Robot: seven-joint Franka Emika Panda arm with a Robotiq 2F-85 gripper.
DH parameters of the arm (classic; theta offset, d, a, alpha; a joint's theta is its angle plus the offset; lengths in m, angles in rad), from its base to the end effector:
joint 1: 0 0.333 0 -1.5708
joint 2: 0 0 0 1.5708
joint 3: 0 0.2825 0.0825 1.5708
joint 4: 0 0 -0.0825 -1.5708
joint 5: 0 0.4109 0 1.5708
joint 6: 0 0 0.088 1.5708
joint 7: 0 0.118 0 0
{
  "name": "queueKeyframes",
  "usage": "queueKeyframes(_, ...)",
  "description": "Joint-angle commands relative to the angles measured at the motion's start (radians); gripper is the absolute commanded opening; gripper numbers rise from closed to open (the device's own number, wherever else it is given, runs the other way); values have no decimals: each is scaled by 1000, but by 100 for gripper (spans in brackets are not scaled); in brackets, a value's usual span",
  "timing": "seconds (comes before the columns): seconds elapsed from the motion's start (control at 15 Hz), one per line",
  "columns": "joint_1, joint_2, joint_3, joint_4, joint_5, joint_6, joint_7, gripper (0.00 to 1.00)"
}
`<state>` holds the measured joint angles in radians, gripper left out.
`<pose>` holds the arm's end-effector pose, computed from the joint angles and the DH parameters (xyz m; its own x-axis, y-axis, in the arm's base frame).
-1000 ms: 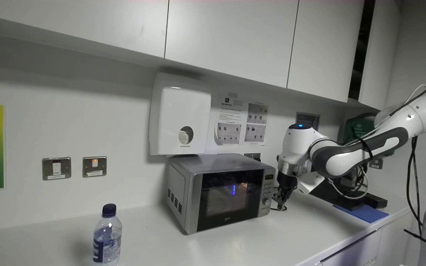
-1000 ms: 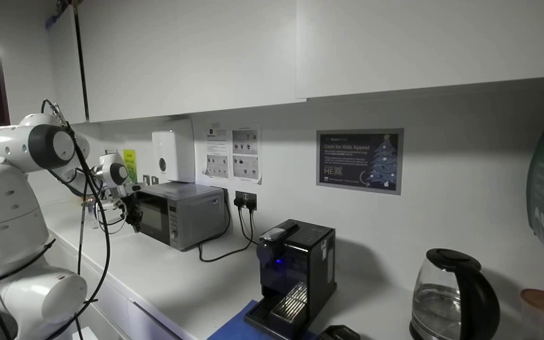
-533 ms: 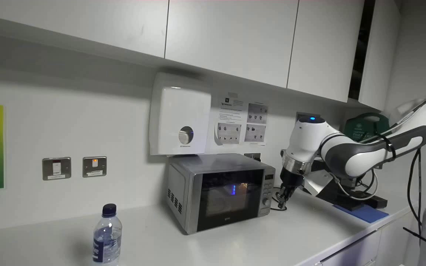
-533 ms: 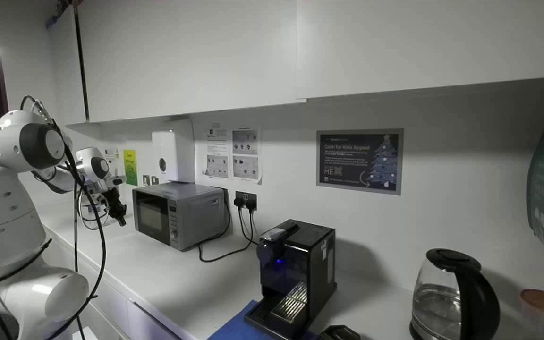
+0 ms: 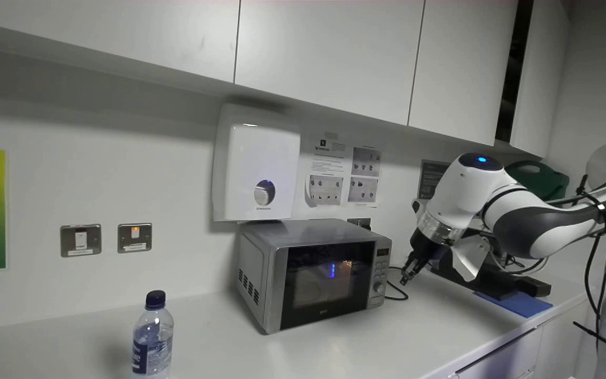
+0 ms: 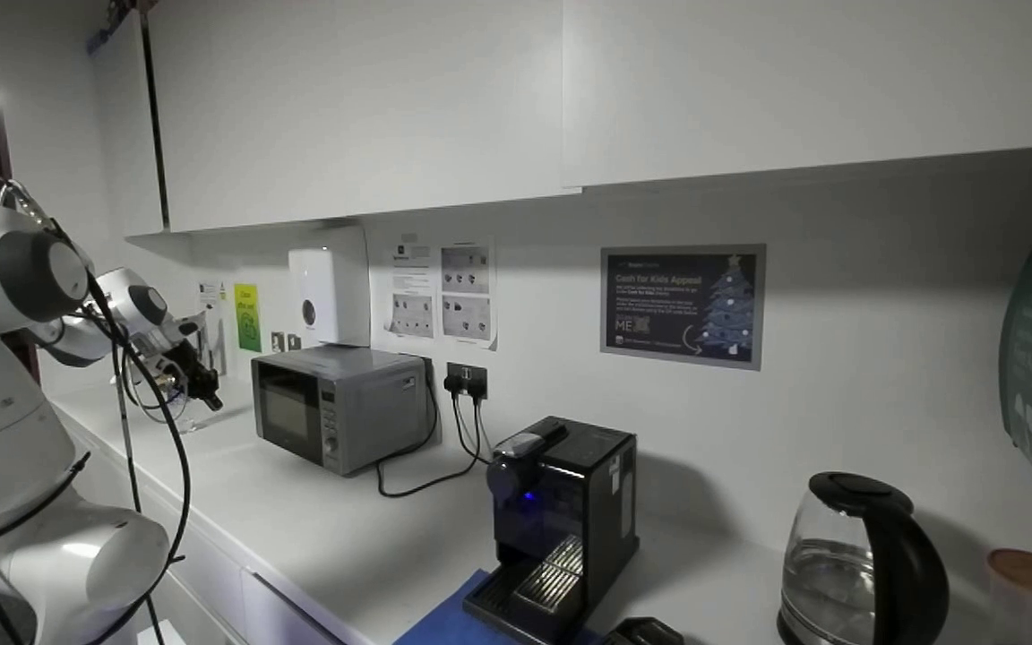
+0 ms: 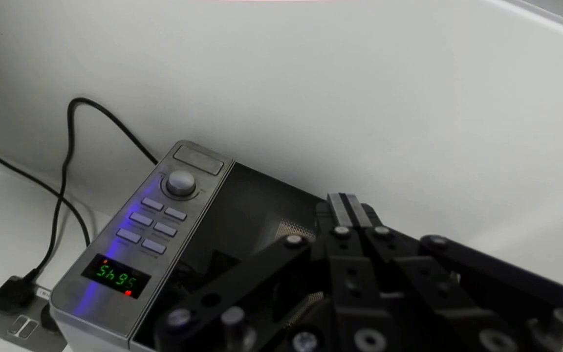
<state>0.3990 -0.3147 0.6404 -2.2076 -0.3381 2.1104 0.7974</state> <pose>0.2749 0.4499 0.4524 0.8217 0.3971 0.4089 0.3100 -0.9133 0.2640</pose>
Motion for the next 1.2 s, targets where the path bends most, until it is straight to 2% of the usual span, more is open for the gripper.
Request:
queueKeyframes(0.0,-15,-89,24,-26,-20,-27,8,0)
queueKeyframes(0.8,3,-302,86,-99,49,-95,27,0)
queueKeyframes(1.13,4,-358,82,-136,96,-88,11,0)
